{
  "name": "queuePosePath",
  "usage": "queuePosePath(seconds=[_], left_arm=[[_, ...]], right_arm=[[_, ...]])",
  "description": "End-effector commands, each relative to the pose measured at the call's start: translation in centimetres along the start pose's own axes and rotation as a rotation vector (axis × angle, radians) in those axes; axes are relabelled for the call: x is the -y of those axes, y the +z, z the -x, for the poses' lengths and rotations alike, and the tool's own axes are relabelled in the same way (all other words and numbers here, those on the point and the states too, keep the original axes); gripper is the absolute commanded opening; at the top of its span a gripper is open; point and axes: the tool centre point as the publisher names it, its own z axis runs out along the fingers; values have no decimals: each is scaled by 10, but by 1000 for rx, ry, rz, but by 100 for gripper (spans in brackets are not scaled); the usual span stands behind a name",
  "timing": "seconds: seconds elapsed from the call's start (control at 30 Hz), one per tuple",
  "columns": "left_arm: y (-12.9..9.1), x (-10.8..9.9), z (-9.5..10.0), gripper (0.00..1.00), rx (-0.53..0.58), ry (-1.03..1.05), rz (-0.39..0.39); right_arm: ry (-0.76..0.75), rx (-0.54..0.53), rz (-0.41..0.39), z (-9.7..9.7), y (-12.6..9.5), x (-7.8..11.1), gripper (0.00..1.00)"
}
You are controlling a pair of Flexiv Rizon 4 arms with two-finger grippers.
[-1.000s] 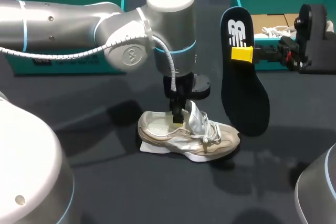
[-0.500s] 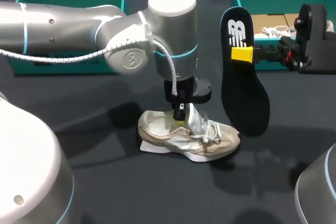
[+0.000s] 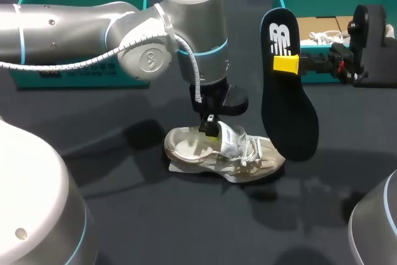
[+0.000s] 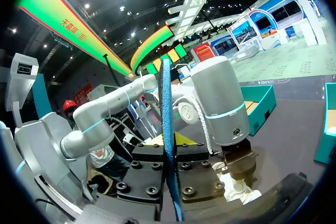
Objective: Take the shoe out of the shoebox, open the shoe tongue, remove and reinsert the insole, then place the shoe into the shoebox
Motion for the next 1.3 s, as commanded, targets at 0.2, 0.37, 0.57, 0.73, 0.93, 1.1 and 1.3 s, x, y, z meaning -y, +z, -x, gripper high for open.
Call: queuePosePath(seconds=[0.2, 0.37, 0.57, 0.73, 0.93, 1.1, 1.3], left_arm=[[-33, -7, -9, 0, 58, 61, 37], [-38, -11, -12, 0, 75, 222, 76], [-38, -19, -15, 0, -9, 602, 98], [-38, -19, -15, 0, -9, 602, 98], [-36, -18, -15, 0, -22, 650, 85], [-38, -17, -15, 0, -51, 836, 54], [-41, -16, -23, 0, -36, 963, 46]], right_arm=[[0, 1, 0, 0, 1, 1, 0], [0, 1, 0, 0, 1, 1, 0], [0, 1, 0, 0, 1, 1, 0], [0, 1, 0, 0, 1, 1, 0], [0, 1, 0, 0, 1, 1, 0], [0, 1, 0, 0, 1, 1, 0], [0, 1, 0, 0, 1, 1, 0]])
